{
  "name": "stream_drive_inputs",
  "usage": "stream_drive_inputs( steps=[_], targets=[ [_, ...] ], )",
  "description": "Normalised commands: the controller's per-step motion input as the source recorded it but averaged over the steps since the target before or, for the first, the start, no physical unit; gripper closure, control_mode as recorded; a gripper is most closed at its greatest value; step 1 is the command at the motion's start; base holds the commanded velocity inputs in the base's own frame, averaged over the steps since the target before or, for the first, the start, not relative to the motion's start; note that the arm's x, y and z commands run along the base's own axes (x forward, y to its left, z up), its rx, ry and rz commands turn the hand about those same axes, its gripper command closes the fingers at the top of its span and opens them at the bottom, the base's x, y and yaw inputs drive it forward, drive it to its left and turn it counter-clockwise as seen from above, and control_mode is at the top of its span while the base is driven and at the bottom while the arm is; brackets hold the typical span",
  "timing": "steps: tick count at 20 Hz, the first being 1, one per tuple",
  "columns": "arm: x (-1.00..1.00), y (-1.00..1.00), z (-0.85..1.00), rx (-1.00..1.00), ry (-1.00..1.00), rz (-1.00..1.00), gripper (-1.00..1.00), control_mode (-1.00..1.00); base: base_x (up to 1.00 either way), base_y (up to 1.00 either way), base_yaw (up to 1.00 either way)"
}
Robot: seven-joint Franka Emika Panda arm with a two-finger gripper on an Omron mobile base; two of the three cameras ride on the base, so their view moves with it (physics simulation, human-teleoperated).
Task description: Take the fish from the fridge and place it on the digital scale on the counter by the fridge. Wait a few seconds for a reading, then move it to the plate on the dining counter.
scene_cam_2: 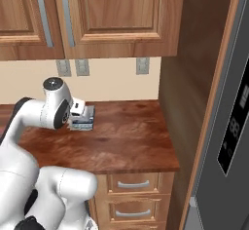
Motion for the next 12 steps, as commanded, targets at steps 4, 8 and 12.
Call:
stream_drive_inputs(
  steps=[4, 8, 12],
  targets=[
    [0.38, 0.12, -0.14, 0.04, 0.05, 0.12, 1.0, -1.0, 0.0, 0.0, 0.0],
    [0.33, 0.11, -0.11, 0.0, 0.08, 0.09, 1.0, -1.0, 0.0, 0.0, 0.0],
    [0.38, 0.0, -0.41, -0.01, 0.01, 0.02, 1.0, -1.0, 0.0, 0.0, 0.0]
  ],
)
